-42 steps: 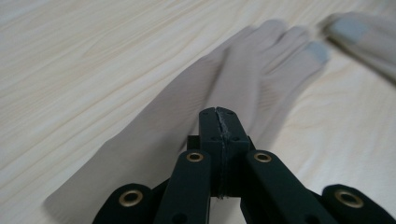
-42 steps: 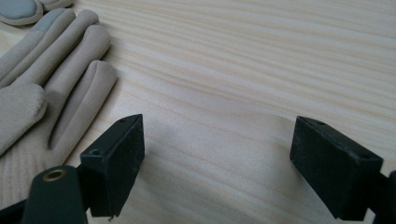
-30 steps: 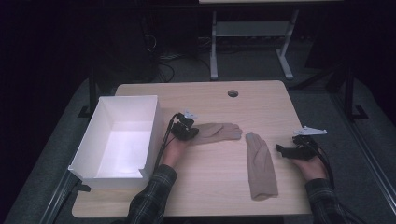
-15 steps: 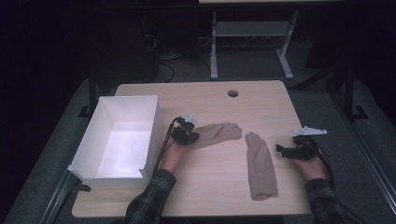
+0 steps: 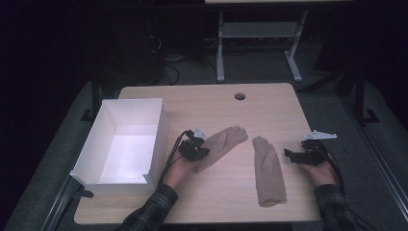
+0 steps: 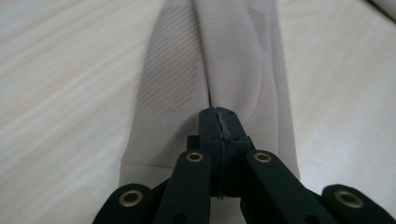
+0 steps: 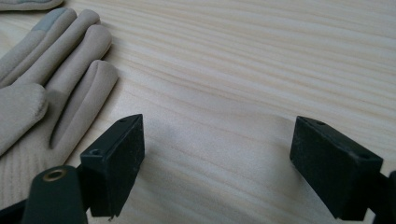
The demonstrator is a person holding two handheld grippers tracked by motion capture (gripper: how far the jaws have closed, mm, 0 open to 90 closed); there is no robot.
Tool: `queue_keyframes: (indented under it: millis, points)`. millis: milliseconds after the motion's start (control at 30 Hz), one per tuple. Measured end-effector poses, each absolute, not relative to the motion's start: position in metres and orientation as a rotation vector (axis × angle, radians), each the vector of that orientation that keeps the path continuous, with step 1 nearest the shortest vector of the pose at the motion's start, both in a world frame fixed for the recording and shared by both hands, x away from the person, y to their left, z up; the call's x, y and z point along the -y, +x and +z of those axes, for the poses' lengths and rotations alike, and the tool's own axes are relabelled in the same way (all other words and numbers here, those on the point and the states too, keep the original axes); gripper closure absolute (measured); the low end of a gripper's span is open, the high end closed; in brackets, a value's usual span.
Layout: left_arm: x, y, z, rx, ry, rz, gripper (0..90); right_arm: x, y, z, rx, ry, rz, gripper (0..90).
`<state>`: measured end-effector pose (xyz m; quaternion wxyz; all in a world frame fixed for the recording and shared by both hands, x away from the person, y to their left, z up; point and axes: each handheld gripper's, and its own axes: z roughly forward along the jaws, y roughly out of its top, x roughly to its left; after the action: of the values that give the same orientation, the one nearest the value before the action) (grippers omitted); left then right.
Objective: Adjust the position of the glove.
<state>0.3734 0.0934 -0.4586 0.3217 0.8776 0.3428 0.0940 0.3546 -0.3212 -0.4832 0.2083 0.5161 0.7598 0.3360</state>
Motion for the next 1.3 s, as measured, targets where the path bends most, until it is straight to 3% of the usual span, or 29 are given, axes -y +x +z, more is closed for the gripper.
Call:
queue_keyframes:
  millis: [700, 1000, 1133, 1300]
  points:
    - [-0.081, 0.31, -0.459, -0.708, 2.334, 0.049, 89.6, 0.321, 0.355, -0.483, -2.115, 1.436, 0.934, 17.4]
    - [-0.086, 0.321, -0.446, -0.725, 2.286, 0.105, 80.8, 0.321, 0.355, -0.483, -2.118, 1.433, 0.934, 17.4]
    - [-0.091, 0.334, -0.44, -0.761, 2.258, 0.148, 72.5, 0.321, 0.355, -0.483, -2.117, 1.433, 0.934, 17.4]
    - [-0.093, 0.357, -0.441, -0.813, 2.249, 0.186, 68.4, 0.321, 0.355, -0.483, -2.117, 1.433, 0.935, 17.4]
